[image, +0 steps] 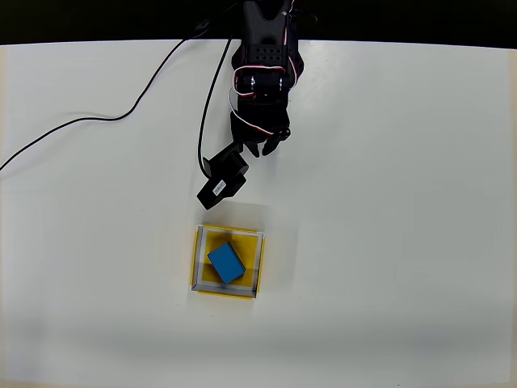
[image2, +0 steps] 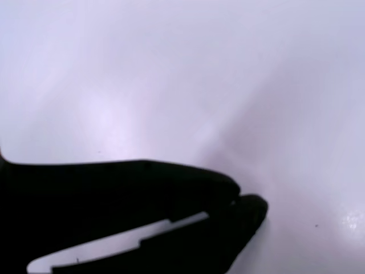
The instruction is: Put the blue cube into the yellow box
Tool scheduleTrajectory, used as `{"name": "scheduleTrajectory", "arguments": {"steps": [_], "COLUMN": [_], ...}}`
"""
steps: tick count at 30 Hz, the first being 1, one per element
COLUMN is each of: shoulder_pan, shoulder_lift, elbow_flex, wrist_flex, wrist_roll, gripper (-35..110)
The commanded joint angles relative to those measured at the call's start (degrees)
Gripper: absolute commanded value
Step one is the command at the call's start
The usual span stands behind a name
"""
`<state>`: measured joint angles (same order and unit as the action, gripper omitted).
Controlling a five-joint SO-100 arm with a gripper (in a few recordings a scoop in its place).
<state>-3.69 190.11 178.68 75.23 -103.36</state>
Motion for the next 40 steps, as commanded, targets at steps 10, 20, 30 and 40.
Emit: {"name": "scheduleTrajectory", "arguments": {"steps": [10, 20, 30, 40], "shoulder_pan": [-3.2, -3.2, -3.2, -3.2], "shoulder_lift": [1.3, 1.3, 1.3, 1.3], "elbow_flex": [1.6, 1.6, 1.6, 1.6], "wrist_flex": [2.5, 2.5, 2.5, 2.5], "wrist_roll": [10.9, 10.9, 10.9, 10.9], "gripper": [2, 2, 2, 2]}}
